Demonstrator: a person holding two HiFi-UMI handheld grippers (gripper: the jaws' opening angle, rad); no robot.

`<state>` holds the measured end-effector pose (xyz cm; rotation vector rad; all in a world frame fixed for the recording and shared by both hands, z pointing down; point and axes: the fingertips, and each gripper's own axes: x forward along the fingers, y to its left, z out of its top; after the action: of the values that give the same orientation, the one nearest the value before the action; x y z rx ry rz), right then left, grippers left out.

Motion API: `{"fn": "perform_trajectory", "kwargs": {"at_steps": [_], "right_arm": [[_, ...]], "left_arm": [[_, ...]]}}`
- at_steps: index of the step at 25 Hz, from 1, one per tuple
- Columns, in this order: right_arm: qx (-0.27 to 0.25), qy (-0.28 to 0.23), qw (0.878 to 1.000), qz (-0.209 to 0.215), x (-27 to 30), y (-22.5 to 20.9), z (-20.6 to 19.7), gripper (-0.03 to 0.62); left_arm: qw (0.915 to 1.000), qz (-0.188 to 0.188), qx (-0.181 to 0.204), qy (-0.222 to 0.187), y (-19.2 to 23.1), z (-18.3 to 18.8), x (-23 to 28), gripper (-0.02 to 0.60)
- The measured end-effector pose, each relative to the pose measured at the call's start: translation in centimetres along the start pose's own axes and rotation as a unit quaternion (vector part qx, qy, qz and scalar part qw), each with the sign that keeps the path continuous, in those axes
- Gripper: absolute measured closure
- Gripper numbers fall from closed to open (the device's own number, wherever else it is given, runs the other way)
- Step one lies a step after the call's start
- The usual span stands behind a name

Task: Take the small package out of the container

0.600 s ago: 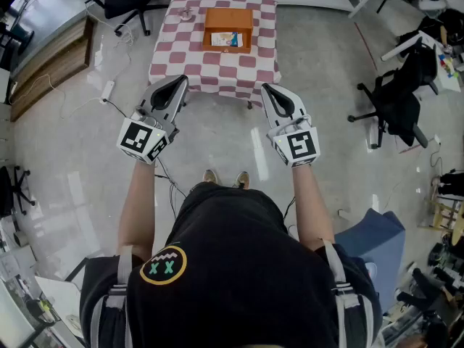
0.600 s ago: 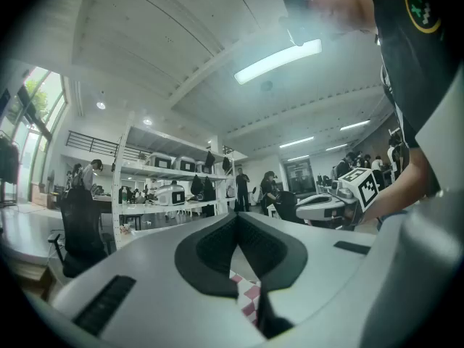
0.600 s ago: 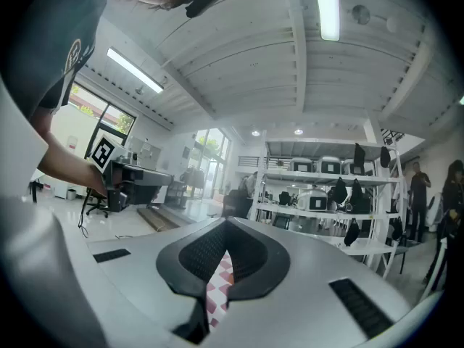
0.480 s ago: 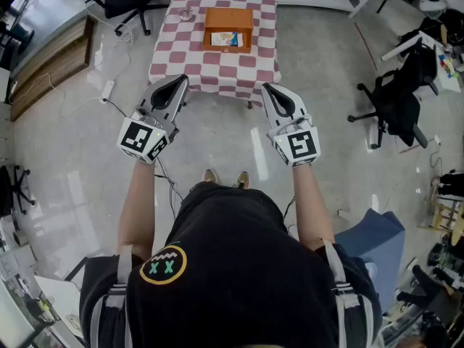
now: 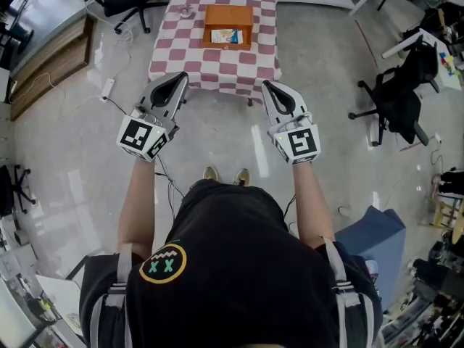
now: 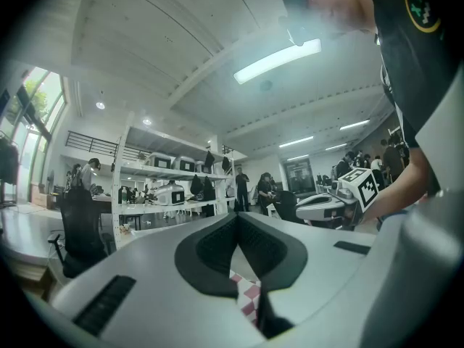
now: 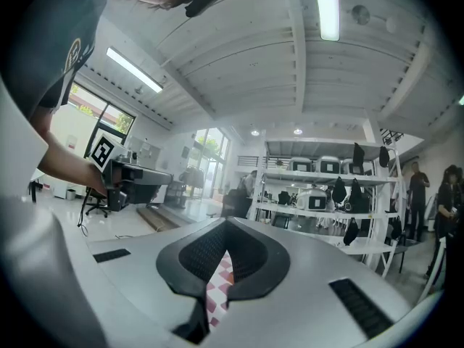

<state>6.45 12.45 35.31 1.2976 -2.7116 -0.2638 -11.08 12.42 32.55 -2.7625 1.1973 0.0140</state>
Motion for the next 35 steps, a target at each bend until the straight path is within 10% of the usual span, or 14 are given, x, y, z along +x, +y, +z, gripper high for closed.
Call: {"fn": "perform_trajectory", "kwargs": {"at_steps": [17,35], "right_arm": [[0.015,-0.004,1.0,0.005,0.15,0.33,-0.15,0.574],[0.023,0.008,0.999,0.021,0.26,0.78,-0.86,0.394]], "left_arm": [[1.0,0.0,0.0,0.0,-0.13,0.07,-0.29,0.565],[1.0,-0.002,0.001,0.008,-0.09,-0.15,-0.16,0.565]]}}
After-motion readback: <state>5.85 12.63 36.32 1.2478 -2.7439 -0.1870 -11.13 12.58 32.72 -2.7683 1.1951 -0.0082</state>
